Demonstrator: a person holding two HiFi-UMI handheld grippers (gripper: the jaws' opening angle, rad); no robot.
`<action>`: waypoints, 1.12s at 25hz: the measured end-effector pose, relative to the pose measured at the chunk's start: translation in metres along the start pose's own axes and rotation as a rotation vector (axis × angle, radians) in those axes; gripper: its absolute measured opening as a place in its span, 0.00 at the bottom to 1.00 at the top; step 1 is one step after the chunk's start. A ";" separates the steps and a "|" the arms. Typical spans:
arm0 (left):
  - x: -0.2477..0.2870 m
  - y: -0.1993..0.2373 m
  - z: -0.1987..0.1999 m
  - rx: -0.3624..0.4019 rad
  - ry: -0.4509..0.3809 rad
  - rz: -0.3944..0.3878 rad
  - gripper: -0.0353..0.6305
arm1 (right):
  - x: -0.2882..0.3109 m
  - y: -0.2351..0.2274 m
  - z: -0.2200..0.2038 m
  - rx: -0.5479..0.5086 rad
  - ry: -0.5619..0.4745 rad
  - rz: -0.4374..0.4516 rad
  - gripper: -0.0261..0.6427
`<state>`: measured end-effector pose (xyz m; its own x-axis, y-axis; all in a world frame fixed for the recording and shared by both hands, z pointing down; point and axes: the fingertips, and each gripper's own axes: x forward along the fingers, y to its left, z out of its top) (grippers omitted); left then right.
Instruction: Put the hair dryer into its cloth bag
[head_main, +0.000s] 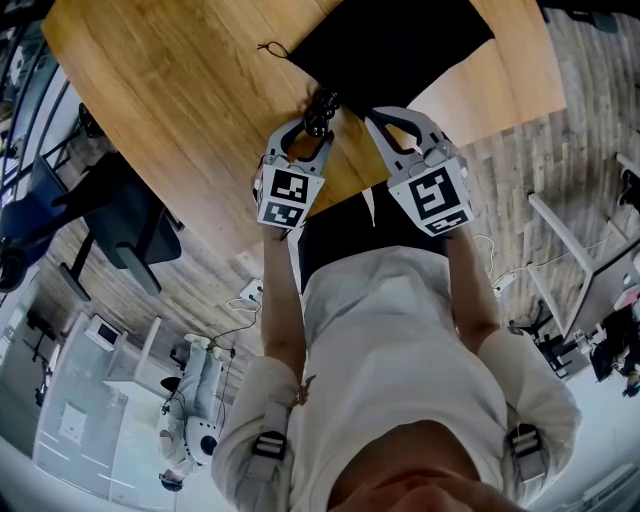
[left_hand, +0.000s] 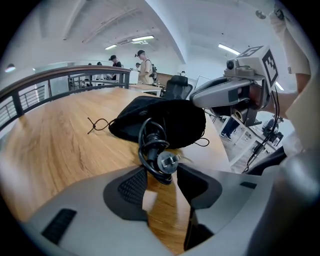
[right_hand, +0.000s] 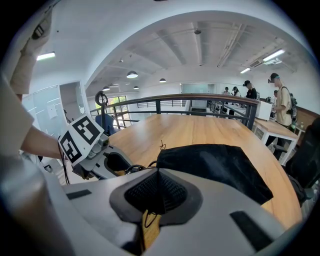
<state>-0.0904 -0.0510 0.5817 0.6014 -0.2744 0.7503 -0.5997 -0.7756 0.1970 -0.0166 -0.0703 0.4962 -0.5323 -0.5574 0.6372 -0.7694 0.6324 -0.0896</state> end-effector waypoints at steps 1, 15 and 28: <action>0.000 0.000 -0.001 -0.001 -0.004 0.002 0.35 | 0.001 0.000 0.000 0.001 0.000 0.000 0.08; 0.000 -0.005 0.014 -0.002 -0.028 -0.013 0.31 | 0.001 0.006 0.003 0.001 -0.010 0.011 0.08; 0.016 -0.007 0.043 0.039 -0.057 -0.045 0.30 | -0.002 0.010 0.004 0.006 -0.017 0.027 0.08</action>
<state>-0.0537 -0.0741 0.5652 0.6569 -0.2704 0.7038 -0.5514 -0.8090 0.2039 -0.0247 -0.0645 0.4906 -0.5591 -0.5492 0.6211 -0.7566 0.6443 -0.1114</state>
